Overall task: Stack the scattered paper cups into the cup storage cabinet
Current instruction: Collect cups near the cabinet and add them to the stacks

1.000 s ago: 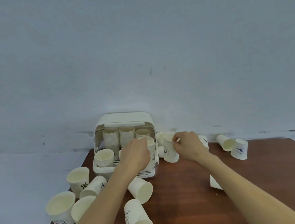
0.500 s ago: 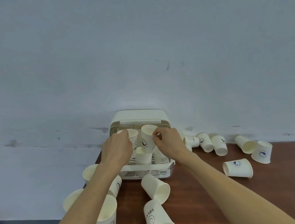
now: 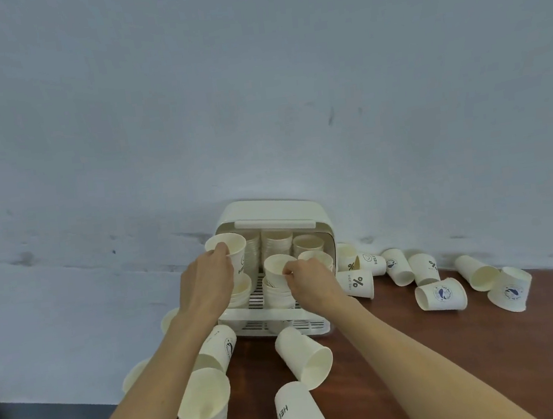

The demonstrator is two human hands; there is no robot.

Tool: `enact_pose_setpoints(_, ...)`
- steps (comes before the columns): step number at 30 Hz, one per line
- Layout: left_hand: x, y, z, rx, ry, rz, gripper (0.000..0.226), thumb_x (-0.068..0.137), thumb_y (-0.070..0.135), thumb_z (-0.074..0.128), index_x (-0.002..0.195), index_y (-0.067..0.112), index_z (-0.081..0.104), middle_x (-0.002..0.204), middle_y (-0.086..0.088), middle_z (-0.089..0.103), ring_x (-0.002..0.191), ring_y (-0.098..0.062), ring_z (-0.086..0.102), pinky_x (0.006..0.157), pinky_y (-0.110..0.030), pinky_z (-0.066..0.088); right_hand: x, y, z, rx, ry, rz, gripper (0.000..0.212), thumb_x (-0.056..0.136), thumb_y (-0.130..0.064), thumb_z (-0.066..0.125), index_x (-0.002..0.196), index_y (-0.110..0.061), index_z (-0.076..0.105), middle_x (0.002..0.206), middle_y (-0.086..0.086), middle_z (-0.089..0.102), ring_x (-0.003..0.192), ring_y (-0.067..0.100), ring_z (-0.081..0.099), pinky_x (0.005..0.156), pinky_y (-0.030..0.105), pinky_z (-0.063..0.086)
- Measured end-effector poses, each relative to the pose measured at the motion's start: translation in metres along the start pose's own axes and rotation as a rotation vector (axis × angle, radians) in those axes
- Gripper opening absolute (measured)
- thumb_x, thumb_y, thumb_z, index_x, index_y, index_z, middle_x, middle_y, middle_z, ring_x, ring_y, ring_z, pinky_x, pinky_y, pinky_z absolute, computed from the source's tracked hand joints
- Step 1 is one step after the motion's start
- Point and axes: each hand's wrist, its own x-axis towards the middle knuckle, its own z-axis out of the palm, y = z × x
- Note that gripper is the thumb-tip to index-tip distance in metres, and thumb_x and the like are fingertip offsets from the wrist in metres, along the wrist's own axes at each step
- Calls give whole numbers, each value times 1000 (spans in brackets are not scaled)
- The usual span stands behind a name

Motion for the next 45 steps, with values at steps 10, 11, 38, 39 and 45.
enact_pose_setpoints(10,-4,-14,27,66,-145,27,23,98,21,41,98,18,63,95,-4,65,81,-24,59,63,-35,47,-3,-2,20,-85,-71,29,22,87,-4,45,69,-11,57,73,9,58,70,28,57,52,32,35)
enact_pose_setpoints(11,-5,-15,29,85,-162,31,23,98,21,41,97,19,65,95,-4,65,80,-24,59,62,-34,45,-4,-3,22,-84,-79,32,24,87,-4,46,65,-12,51,70,7,54,67,27,55,50,31,33)
enact_pose_setpoints(38,-25,70,10,78,-214,160,26,97,26,42,117,18,56,117,-4,52,100,-22,56,70,-32,43,-45,13,-22,-61,-23,4,34,90,-8,43,123,-10,47,107,14,62,95,34,58,66,35,36)
enact_pose_setpoints(39,-25,76,10,70,-212,170,26,97,27,42,117,18,55,117,-4,52,101,-23,54,70,-33,43,-47,16,-25,-64,-23,10,35,90,-9,44,125,-10,45,107,14,61,96,35,57,67,35,36)
enact_pose_setpoints(45,-33,115,19,50,-233,259,33,96,29,39,125,21,50,118,-3,53,103,-24,56,76,-37,47,-67,57,-48,-5,19,118,33,88,-12,42,120,-14,48,109,12,62,98,36,58,69,36,42)
